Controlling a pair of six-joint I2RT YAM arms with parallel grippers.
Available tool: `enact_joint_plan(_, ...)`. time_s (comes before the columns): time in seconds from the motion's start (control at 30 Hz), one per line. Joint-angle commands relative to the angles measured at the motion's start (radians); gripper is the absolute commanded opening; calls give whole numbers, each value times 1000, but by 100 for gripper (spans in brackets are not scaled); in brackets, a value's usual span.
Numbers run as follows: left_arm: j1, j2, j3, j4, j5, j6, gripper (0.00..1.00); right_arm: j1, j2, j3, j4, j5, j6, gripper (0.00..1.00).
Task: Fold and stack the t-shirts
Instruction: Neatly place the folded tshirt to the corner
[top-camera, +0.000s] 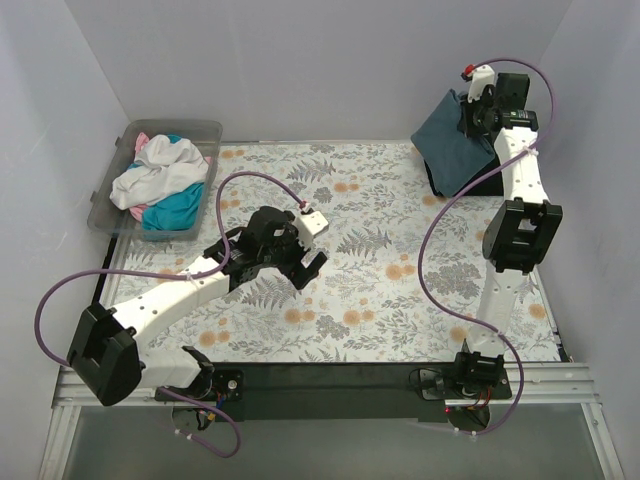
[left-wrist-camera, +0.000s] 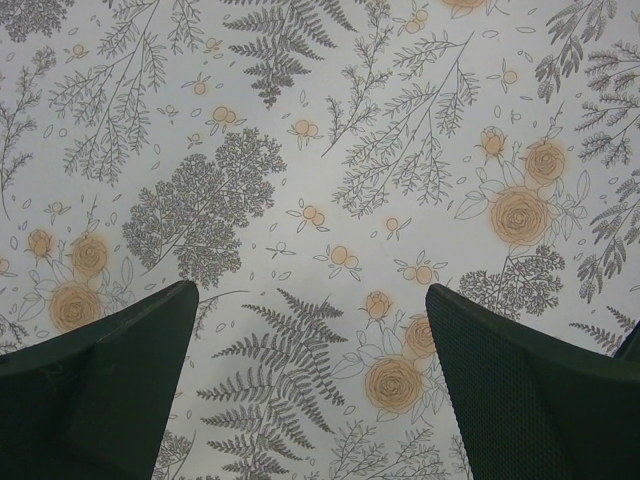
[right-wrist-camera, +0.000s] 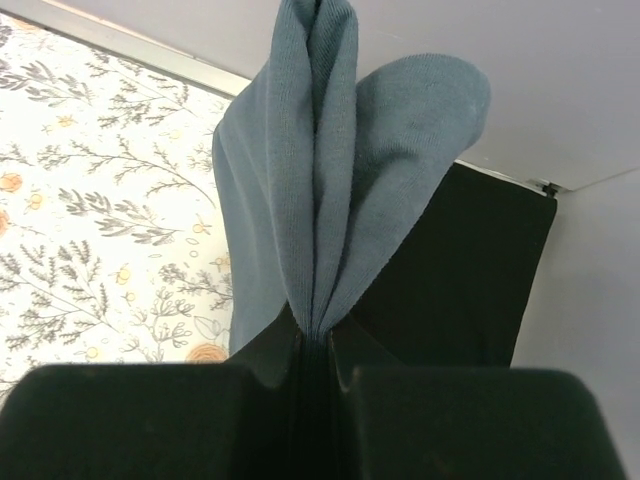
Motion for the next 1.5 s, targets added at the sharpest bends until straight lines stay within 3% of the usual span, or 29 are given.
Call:
enact_joint_plan(0.0, 4, 2, 8, -9, 8, 3, 98, -24, 9, 35, 94, -7, 8, 1)
enact_joint_plan(0.87, 4, 42, 37, -46, -10, 3, 98, -108, 97, -66, 255, 75, 29, 2)
enact_joint_plan(0.93, 4, 43, 40, -51, -8, -3, 98, -112, 108, -73, 264, 98, 22, 12)
enact_joint_plan(0.97, 4, 43, 45, -54, -7, -6, 98, -115, 111, -74, 269, 113, 22, 26)
enact_joint_plan(1.03, 6, 43, 51, -65, -10, -12, 98, -119, 111, -73, 284, 160, 25, 37)
enact_joint_plan(1.07, 9, 42, 53, -66, -10, -15, 98, -125, 109, -71, 287, 171, 28, 52)
enact_joint_plan(1.13, 21, 39, 57, -74, -10, -29, 98, -128, 92, -71, 294, 196, 25, 72)
enact_joint_plan(1.27, 61, 34, 77, -83, 28, -70, 98, -130, 28, -108, 291, 162, 3, 98)
enact_joint_plan(1.47, 136, 14, 103, -92, 154, -170, 98, -105, -88, -154, 142, 35, -20, 98)
